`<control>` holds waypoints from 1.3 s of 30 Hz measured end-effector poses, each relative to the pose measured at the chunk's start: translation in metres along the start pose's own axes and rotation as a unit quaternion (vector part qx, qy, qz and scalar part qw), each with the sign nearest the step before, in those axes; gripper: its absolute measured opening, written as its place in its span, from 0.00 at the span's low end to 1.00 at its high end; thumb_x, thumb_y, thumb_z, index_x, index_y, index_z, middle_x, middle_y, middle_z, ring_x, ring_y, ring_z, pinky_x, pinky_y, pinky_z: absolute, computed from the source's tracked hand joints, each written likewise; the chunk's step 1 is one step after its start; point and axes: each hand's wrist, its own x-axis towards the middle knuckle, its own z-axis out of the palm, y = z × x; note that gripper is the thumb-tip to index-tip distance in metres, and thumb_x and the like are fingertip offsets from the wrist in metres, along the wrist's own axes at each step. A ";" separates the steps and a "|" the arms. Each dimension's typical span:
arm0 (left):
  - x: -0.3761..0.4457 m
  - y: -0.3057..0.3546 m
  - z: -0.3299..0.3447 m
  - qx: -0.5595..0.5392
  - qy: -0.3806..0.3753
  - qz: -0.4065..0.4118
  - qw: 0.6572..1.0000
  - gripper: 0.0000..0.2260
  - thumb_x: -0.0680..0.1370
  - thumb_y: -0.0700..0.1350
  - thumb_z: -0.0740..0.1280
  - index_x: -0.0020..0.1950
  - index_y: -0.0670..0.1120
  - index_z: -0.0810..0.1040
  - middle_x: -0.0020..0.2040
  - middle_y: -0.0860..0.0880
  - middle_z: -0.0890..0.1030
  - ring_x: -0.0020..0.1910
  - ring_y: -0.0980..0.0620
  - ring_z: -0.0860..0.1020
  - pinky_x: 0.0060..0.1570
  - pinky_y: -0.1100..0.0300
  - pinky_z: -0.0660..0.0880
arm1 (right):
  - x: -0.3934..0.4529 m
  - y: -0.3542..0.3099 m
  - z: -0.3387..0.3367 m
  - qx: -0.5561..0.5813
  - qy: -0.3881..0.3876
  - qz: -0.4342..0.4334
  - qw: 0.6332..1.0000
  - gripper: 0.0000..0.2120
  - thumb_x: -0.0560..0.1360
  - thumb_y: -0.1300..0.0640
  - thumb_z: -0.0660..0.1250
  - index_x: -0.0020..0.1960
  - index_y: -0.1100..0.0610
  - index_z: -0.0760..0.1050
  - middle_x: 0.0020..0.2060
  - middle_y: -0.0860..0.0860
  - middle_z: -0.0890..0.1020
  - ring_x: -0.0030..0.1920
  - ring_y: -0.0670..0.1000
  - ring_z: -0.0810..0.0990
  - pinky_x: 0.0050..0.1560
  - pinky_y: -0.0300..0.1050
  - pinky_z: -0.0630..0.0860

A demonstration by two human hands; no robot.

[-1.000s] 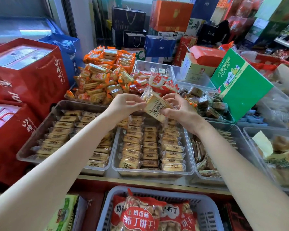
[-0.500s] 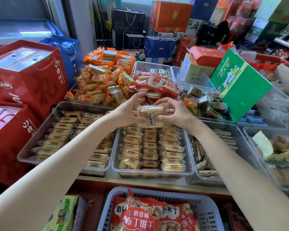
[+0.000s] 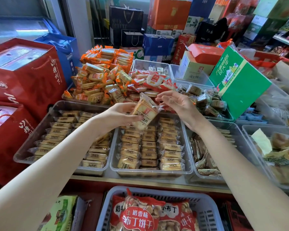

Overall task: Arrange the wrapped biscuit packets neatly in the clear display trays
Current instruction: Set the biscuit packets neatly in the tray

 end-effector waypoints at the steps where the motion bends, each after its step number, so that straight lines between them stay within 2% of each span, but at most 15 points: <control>1: 0.000 -0.002 -0.003 -0.016 0.002 -0.006 1.000 0.25 0.68 0.47 0.76 0.63 0.46 0.76 0.57 0.48 0.82 0.58 0.46 0.79 0.63 0.47 0.72 | -0.001 0.002 -0.003 0.011 0.004 0.000 1.000 0.14 0.70 0.46 0.66 0.51 0.53 0.78 0.48 0.50 0.82 0.49 0.47 0.80 0.54 0.42 0.75; 4: 0.002 -0.004 -0.004 -0.034 0.011 -0.017 0.999 0.26 0.67 0.47 0.75 0.64 0.46 0.75 0.57 0.45 0.81 0.58 0.44 0.78 0.64 0.42 0.70 | -0.004 0.002 -0.001 0.003 -0.002 -0.007 1.000 0.08 0.70 0.52 0.69 0.48 0.54 0.79 0.48 0.50 0.81 0.46 0.47 0.81 0.48 0.40 0.78; 8: 0.005 -0.004 -0.001 -0.024 0.037 -0.009 0.999 0.23 0.67 0.47 0.76 0.61 0.52 0.76 0.56 0.47 0.81 0.56 0.46 0.80 0.61 0.44 0.73 | 0.001 0.001 0.008 -0.085 0.042 -0.035 0.995 0.03 0.69 0.61 0.74 0.42 0.55 0.82 0.48 0.50 0.79 0.48 0.49 0.81 0.52 0.40 0.79; 11: 0.008 -0.003 -0.001 0.003 0.085 0.003 0.996 0.20 0.71 0.43 0.74 0.60 0.55 0.74 0.54 0.52 0.81 0.54 0.51 0.80 0.56 0.51 0.77 | 0.002 0.005 0.016 0.039 0.073 0.010 0.997 0.03 0.71 0.64 0.71 0.40 0.58 0.80 0.42 0.51 0.83 0.46 0.50 0.82 0.53 0.43 0.79; 14: 0.010 -0.001 -0.002 0.040 0.109 0.017 0.993 0.24 0.71 0.41 0.73 0.65 0.53 0.71 0.53 0.57 0.78 0.52 0.56 0.79 0.49 0.62 0.76 | 0.001 0.010 0.028 0.240 0.068 0.083 0.965 0.09 0.75 0.69 0.65 0.37 0.60 0.75 0.38 0.52 0.84 0.43 0.49 0.83 0.49 0.40 0.80; 16: 0.011 -0.004 -0.005 0.059 0.114 0.009 0.992 0.26 0.71 0.40 0.74 0.66 0.51 0.70 0.53 0.55 0.79 0.51 0.55 0.79 0.51 0.61 0.76 | 0.001 0.015 0.032 0.297 0.075 0.109 0.946 0.10 0.76 0.70 0.62 0.38 0.61 0.72 0.39 0.54 0.83 0.42 0.49 0.83 0.45 0.38 0.80; 19: 0.011 -0.015 -0.009 0.124 0.124 -0.002 0.985 0.29 0.69 0.39 0.75 0.68 0.48 0.70 0.58 0.47 0.78 0.54 0.49 0.78 0.58 0.52 0.75 | 0.003 0.025 0.034 0.135 0.049 0.096 0.985 0.06 0.74 0.65 0.68 0.48 0.57 0.73 0.52 0.54 0.79 0.50 0.51 0.82 0.54 0.44 0.79; 22: 0.015 -0.025 -0.007 0.232 0.122 -0.015 0.965 0.33 0.68 0.41 0.77 0.70 0.49 0.68 0.57 0.50 0.74 0.56 0.51 0.73 0.57 0.58 0.70 | 0.007 0.028 0.033 -0.034 -0.030 0.067 0.997 0.24 0.71 0.55 0.73 0.63 0.45 0.68 0.68 0.49 0.69 0.62 0.49 0.74 0.61 0.44 0.72; 24: 0.020 -0.028 -0.001 0.262 0.110 -0.002 0.959 0.33 0.67 0.42 0.77 0.70 0.49 0.69 0.57 0.50 0.74 0.56 0.51 0.73 0.56 0.59 0.69 | 0.009 0.028 0.036 -0.099 -0.095 0.038 0.990 0.30 0.71 0.55 0.73 0.68 0.43 0.64 0.66 0.46 0.70 0.60 0.46 0.73 0.57 0.33 0.70; 26: 0.026 -0.030 0.006 0.269 0.108 0.016 0.957 0.32 0.67 0.44 0.78 0.69 0.49 0.70 0.59 0.49 0.76 0.56 0.52 0.74 0.54 0.63 0.69 | 0.009 0.035 0.038 -0.151 -0.108 0.026 0.982 0.29 0.70 0.55 0.74 0.67 0.45 0.67 0.57 0.42 0.76 0.52 0.41 0.76 0.50 0.26 0.70; 30: 0.043 -0.036 0.017 0.247 0.155 0.042 0.956 0.25 0.73 0.42 0.72 0.69 0.47 0.70 0.62 0.49 0.74 0.49 0.58 0.76 0.40 0.77 0.69 | 0.009 0.063 0.016 -0.110 0.017 0.064 0.992 0.24 0.69 0.56 0.75 0.61 0.48 0.71 0.55 0.47 0.78 0.52 0.51 0.79 0.51 0.46 0.79; 32: 0.052 -0.042 0.024 0.266 0.158 0.043 0.950 0.21 0.76 0.40 0.67 0.68 0.46 0.70 0.63 0.48 0.74 0.50 0.57 0.76 0.44 0.72 0.70 | 0.008 0.080 -0.009 -0.143 0.146 0.100 0.974 0.24 0.69 0.57 0.75 0.61 0.53 0.69 0.54 0.49 0.76 0.52 0.51 0.77 0.51 0.48 0.77; 35: 0.065 -0.056 0.041 0.299 0.108 0.027 0.948 0.17 0.77 0.39 0.65 0.66 0.43 0.73 0.62 0.45 0.75 0.54 0.50 0.78 0.52 0.62 0.73 | -0.002 0.110 -0.049 -0.197 0.301 0.180 0.915 0.26 0.68 0.57 0.76 0.59 0.57 0.66 0.52 0.52 0.74 0.52 0.53 0.75 0.51 0.52 0.76; 37: 0.074 -0.066 0.052 0.334 0.077 0.008 0.940 0.16 0.77 0.39 0.64 0.65 0.43 0.74 0.61 0.44 0.75 0.57 0.47 0.77 0.56 0.59 0.72 | -0.011 0.128 -0.066 -0.206 0.335 0.204 0.896 0.25 0.69 0.57 0.75 0.59 0.58 0.65 0.54 0.54 0.74 0.50 0.53 0.75 0.44 0.48 0.76; 39: 0.082 -0.078 0.060 0.364 0.044 -0.016 0.930 0.16 0.77 0.39 0.64 0.66 0.43 0.73 0.60 0.44 0.75 0.58 0.46 0.76 0.58 0.58 0.71 | -0.019 0.142 -0.074 -0.225 0.366 0.212 0.878 0.23 0.71 0.58 0.73 0.59 0.59 0.64 0.53 0.53 0.72 0.46 0.51 0.73 0.34 0.39 0.68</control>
